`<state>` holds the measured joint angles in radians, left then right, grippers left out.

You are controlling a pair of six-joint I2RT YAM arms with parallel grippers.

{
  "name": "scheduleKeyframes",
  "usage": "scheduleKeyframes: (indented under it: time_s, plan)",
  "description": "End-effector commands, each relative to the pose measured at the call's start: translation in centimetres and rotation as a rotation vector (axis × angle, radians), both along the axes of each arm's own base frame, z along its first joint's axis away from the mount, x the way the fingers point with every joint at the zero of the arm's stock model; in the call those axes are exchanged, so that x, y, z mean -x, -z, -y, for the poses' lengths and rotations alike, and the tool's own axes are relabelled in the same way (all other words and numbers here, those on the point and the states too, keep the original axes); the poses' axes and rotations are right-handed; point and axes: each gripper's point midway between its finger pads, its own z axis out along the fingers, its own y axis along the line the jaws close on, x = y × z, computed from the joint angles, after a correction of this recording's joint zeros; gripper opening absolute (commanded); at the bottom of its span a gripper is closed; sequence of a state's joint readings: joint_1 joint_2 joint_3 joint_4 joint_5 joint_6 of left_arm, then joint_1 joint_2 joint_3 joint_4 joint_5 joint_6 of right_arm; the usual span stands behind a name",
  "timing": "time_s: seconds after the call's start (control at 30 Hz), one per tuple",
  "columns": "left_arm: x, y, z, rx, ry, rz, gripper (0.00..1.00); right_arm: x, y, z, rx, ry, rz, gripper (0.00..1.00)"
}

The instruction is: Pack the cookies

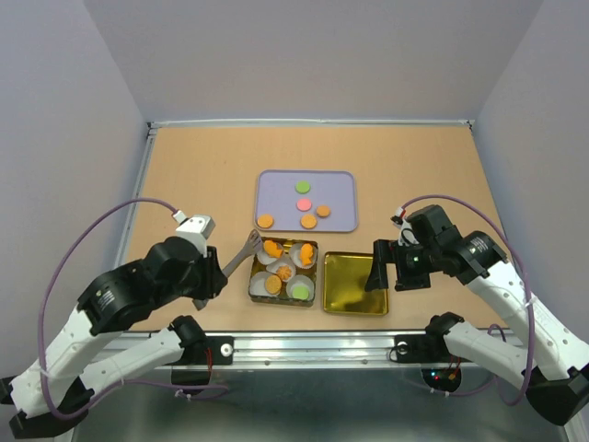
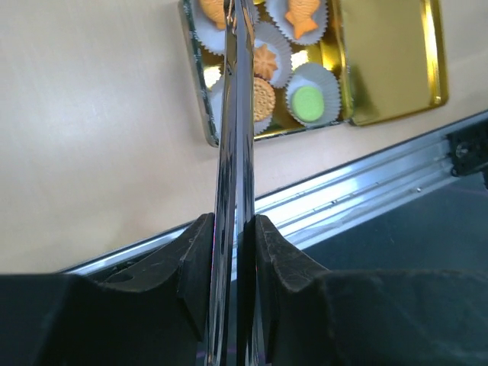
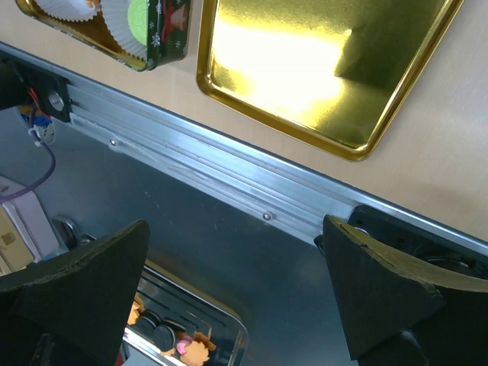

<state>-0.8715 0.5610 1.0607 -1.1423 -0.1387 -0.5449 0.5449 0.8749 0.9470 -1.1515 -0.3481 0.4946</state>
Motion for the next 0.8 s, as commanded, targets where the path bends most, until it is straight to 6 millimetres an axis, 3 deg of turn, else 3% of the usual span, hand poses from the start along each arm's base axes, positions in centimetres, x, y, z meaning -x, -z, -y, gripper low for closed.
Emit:
scheduleKeyframes:
  time_s: [0.0,0.1,0.47,0.77]
  plan:
    - [-3.7,-1.7,1.3,-0.019,-0.098,0.07,0.39,-0.4,0.2,-0.5,-0.021,-0.002,0.015,1.0]
    - [-5.7,-2.4,1.4,-0.057,-0.173,0.106,0.47,-0.5,0.1,-0.5,-0.02,0.001,0.02,1.0]
    - [-12.3,-2.7,0.6,-0.198,-0.305,0.198,0.54,-1.3,-0.3,-0.4,-0.001,0.015,0.044,1.0]
    - [-18.5,0.4,-3.4,-0.283,-0.356,0.179,0.56,-2.9,-0.1,-0.8,0.029,0.02,0.05,1.0]
